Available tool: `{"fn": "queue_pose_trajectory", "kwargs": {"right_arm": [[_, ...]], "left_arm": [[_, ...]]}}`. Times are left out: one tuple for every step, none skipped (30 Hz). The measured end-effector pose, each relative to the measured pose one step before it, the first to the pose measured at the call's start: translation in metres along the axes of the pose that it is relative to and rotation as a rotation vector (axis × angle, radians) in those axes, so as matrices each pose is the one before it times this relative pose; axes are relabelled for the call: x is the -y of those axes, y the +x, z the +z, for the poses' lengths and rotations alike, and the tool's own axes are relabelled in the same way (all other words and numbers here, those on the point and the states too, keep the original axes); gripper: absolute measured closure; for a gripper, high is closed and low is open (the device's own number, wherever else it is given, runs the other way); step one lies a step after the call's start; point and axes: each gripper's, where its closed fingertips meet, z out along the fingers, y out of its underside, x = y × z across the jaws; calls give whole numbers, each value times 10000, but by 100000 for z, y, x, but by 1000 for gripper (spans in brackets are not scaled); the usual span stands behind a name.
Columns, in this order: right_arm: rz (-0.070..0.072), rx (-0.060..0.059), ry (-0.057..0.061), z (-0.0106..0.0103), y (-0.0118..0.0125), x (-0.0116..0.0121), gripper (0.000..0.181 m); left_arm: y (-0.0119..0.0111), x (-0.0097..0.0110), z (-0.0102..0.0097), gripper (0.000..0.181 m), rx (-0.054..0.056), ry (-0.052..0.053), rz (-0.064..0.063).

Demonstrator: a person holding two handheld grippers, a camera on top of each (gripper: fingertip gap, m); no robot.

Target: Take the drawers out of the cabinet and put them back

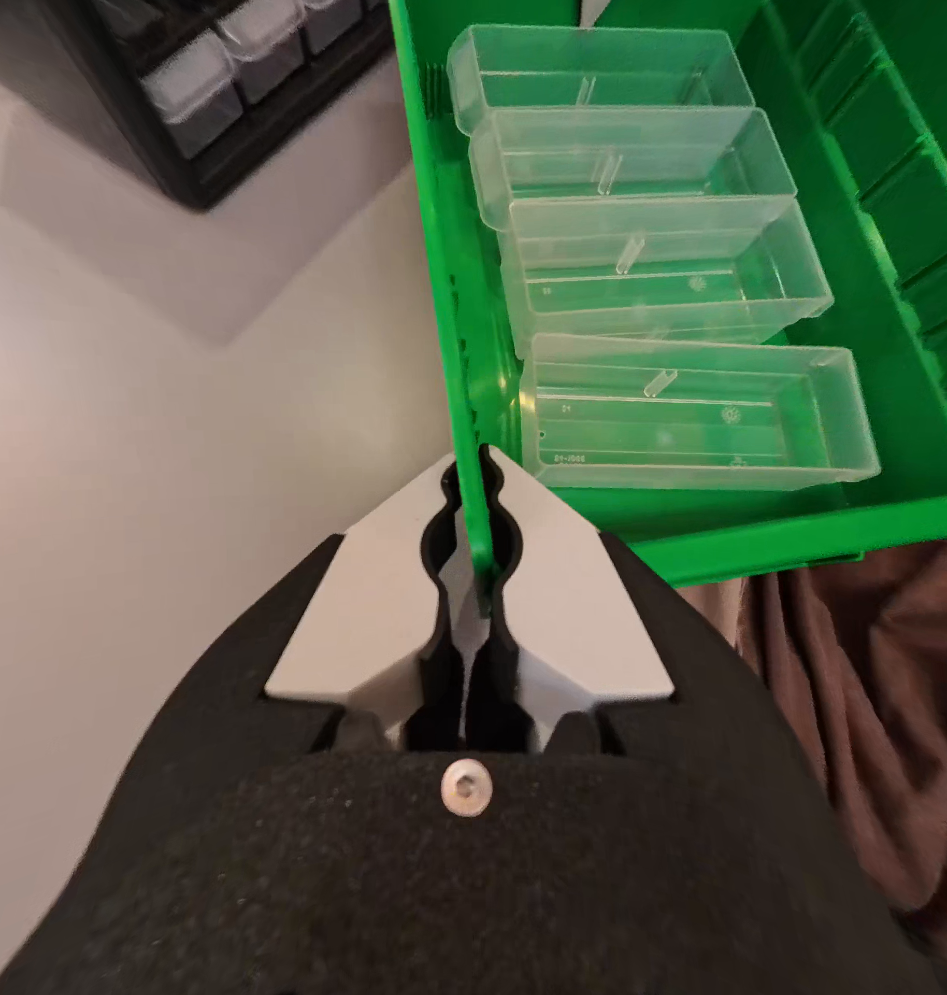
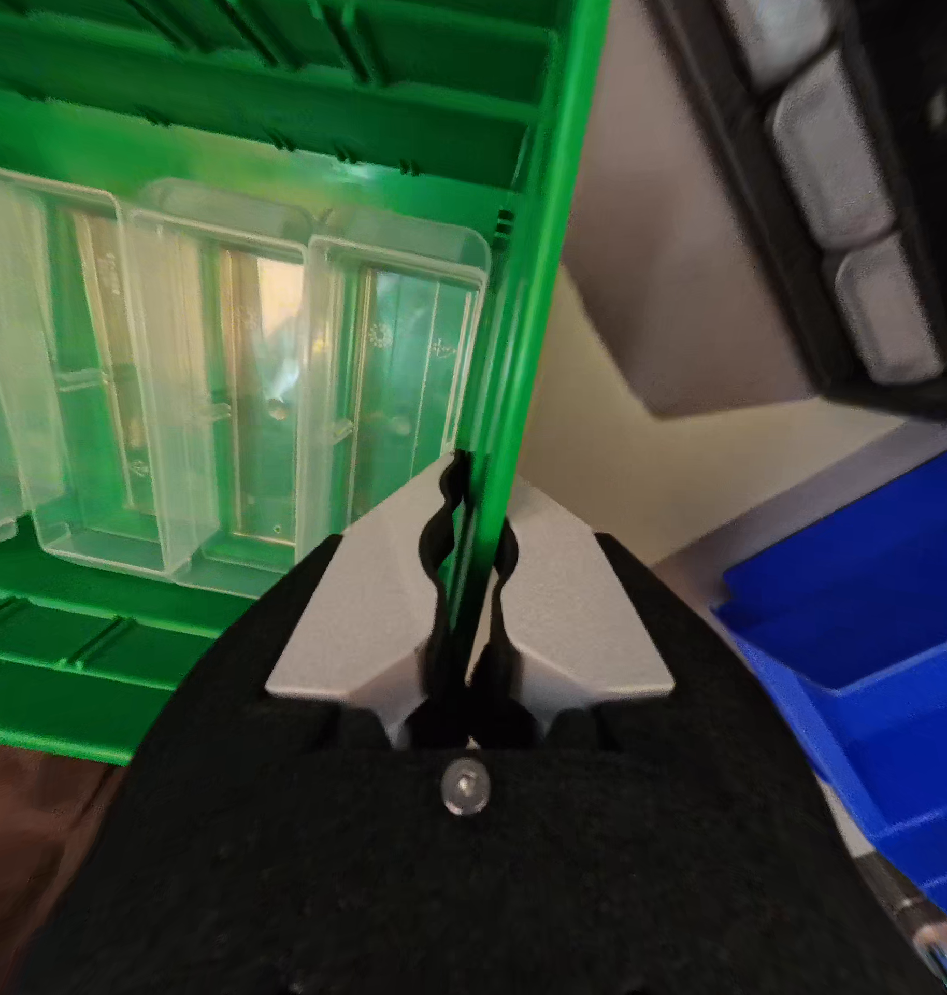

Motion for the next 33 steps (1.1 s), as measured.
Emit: {"fn": "queue_pose_trajectory", "kwargs": {"right_arm": [[-88,55,222,-609,-785,1631,180],[-353,19,107,-374,-956,1736,179],[-441,-21,30,-110,-967,1891,179],[-414,-51,-24,90,-866,2064,179],[-411,-121,-22,227,-591,2252,179],[-391,-124,1,275,-364,2422,179],[-309,-58,-65,349,-206,2375,179],[-335,-5,-103,407,-83,2356,179],[-412,-8,-78,467,124,2412,179],[-409,10,-75,529,323,2371,179],[-419,89,-135,541,501,2172,179],[-495,125,-114,538,698,2029,179],[-501,133,-86,529,948,1825,179],[-419,154,-91,508,1161,1562,179],[-344,129,-110,489,1295,1308,180],[-426,74,-140,460,1352,951,179],[-446,32,-226,447,1354,549,179],[-482,53,-299,447,1310,206,179],[-434,72,-242,424,1337,15,178],[-228,78,-146,411,1387,-50,178],[-38,63,-53,401,1426,17,178],[130,80,-31,408,1359,-2,178],[98,92,-46,420,1232,-44,179],[0,51,-31,443,1128,-17,179],[-4,45,-2,465,987,4,179],[106,122,-27,511,778,-18,179],[124,167,-69,527,606,-54,180],[-72,83,-39,511,522,25,179],[-180,0,65,467,420,173,179],[-27,27,88,463,284,253,179],[85,79,-28,452,163,184,179],[38,19,-112,434,142,67,179],[29,-70,-97,378,119,94,177]], "left_arm": [[-674,-18,-1451,179,267,259,-140],[-798,-219,-1546,179,249,216,-221],[-914,-420,-1579,179,237,158,-269],[-1020,-581,-1547,179,257,129,-284],[-1147,-625,-1460,180,298,147,-296],[-1212,-569,-1323,179,329,193,-350],[-1243,-524,-1172,179,341,222,-381],[-1168,-508,-1027,178,294,210,-407],[-1159,-490,-856,178,320,181,-397],[-1143,-438,-656,178,354,163,-385],[-1065,-296,-436,178,348,170,-449],[-1008,-187,-202,178,390,126,-375],[-959,-35,52,178,426,113,-318],[-834,137,291,178,374,83,-355],[-715,334,496,178,349,75,-323],[-612,421,679,178,326,19,-263],[-524,502,850,178,302,-9,-221],[-395,509,956,178,269,-30,-110],[-264,483,1049,178,217,-53,-27],[-78,456,1109,178,118,-46,-12],[-19,441,1157,178,76,-37,-66],[-34,408,1161,178,67,-36,-125],[-47,414,1121,178,60,-34,-158],[-18,339,1042,178,50,-68,-109],[-39,293,943,178,67,-88,-9],[-73,273,805,178,86,-80,22],[-137,197,669,178,97,-89,36],[-136,136,560,178,55,-82,17],[-211,58,473,178,64,-63,-1],[-401,-91,394,178,147,-85,7],[-307,-136,335,179,40,-82,17],[-160,-229,274,179,-85,-98,-140],[-87,-225,241,179,-110,-50,-237]]}}
